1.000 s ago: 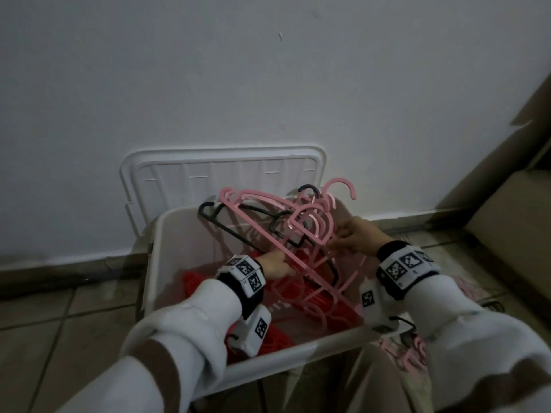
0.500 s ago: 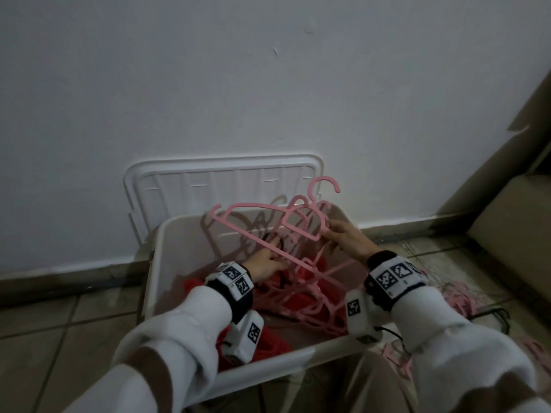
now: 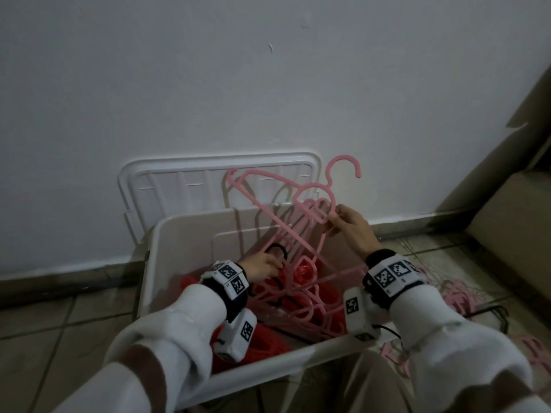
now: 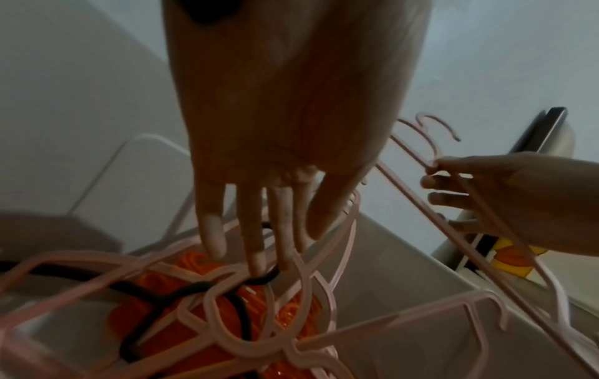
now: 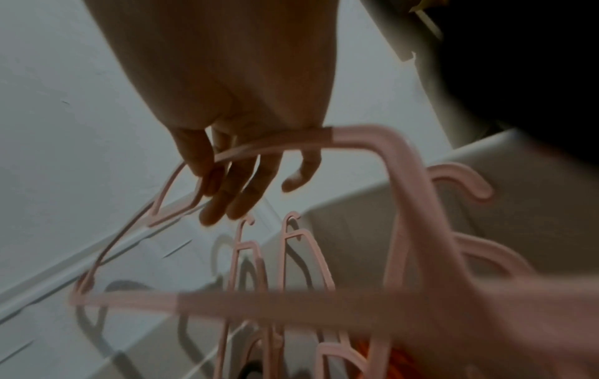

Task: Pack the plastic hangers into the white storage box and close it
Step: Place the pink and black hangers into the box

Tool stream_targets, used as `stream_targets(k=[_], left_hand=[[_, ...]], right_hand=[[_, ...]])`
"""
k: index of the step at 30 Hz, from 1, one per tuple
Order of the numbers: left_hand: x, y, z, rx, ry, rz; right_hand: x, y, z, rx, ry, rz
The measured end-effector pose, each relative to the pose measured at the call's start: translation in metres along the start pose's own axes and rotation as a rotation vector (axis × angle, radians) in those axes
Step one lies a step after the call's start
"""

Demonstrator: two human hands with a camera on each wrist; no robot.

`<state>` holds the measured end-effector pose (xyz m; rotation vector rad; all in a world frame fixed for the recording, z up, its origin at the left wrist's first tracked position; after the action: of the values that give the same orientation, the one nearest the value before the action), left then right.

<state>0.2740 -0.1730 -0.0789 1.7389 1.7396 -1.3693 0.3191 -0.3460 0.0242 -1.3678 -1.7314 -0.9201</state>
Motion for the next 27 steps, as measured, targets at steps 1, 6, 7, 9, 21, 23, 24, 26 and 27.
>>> stream_targets(k=[1,6,7,9,21,23,24,26,27], left_hand=[[0.002,-0.003,-0.008,-0.050,-0.016,-0.008],[0.009,-0.027,-0.075,-0.435,-0.037,-0.048],[0.008,-0.033,-0.090,-0.517,0.015,-0.055],[0.009,-0.043,-0.106,-0.624,0.119,-0.065],[0.044,0.006,-0.041,-0.345,0.031,0.090],[0.045,0.010,-0.041,-0.361,-0.025,0.129],[0.044,0.012,-0.039,-0.347,-0.049,0.147],[0.042,0.016,-0.034,-0.281,-0.073,0.167],[0.041,0.017,-0.032,-0.254,-0.045,0.171]], right_hand=[[-0.001,0.001,0.008,0.055,-0.052,0.013],[-0.022,0.005,0.051,0.379,-0.382,0.136],[-0.023,0.004,0.061,0.452,-0.412,0.146],[-0.024,0.002,0.078,0.552,-0.484,0.147],[-0.060,0.006,0.120,0.654,-0.440,0.198],[-0.068,0.006,0.119,0.657,-0.462,0.207],[-0.071,0.006,0.118,0.656,-0.468,0.208],[-0.072,0.004,0.117,0.671,-0.501,0.223],[-0.073,0.002,0.117,0.699,-0.528,0.241]])
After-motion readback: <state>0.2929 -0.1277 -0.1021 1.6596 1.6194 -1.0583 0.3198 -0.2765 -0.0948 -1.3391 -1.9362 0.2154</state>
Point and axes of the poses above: each hand's wrist, its own y-axis towards the middle knuckle, its own z-axis out of the palm, x = y × z, the point moved 8 cm from there along y, towards the middle knuckle, and after that the axes turned 2 degrees about z, right-handed, at the moved point
